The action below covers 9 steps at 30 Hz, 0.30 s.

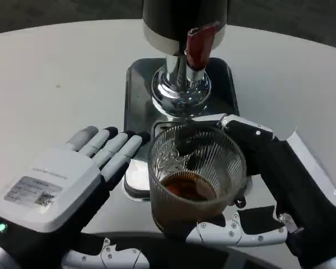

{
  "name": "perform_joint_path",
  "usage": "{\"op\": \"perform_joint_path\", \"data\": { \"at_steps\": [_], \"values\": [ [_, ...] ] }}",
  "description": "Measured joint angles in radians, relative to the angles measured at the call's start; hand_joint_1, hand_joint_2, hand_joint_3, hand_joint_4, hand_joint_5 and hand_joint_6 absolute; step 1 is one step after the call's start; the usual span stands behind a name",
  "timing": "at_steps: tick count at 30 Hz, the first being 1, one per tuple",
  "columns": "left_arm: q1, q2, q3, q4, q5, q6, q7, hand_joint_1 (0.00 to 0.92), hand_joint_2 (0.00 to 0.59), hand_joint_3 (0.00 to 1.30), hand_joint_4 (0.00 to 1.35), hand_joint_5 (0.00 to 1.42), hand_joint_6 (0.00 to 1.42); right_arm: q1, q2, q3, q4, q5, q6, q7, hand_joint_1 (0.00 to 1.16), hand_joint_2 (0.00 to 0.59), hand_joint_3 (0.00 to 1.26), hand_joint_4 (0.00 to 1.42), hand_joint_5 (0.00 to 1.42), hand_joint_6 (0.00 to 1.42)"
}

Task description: Grasp the cup under the faucet to collect the drink, then remove the cup.

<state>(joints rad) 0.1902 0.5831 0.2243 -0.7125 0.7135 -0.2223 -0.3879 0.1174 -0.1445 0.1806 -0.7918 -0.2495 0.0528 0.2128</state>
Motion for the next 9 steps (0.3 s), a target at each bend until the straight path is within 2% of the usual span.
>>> {"op": "perform_joint_path", "data": {
  "at_steps": [9],
  "values": [
    [-0.001, 0.000, -0.006, 0.000, 0.003, 0.002, 0.000, 0.000, 0.002, 0.00, 0.00, 0.00, 0.00, -0.008, 0.017, 0.017, 0.000, -0.001, 0.011, -0.001, 1.15, 0.133, 0.74, 0.95, 0.98, 1.34]
  ]
}}
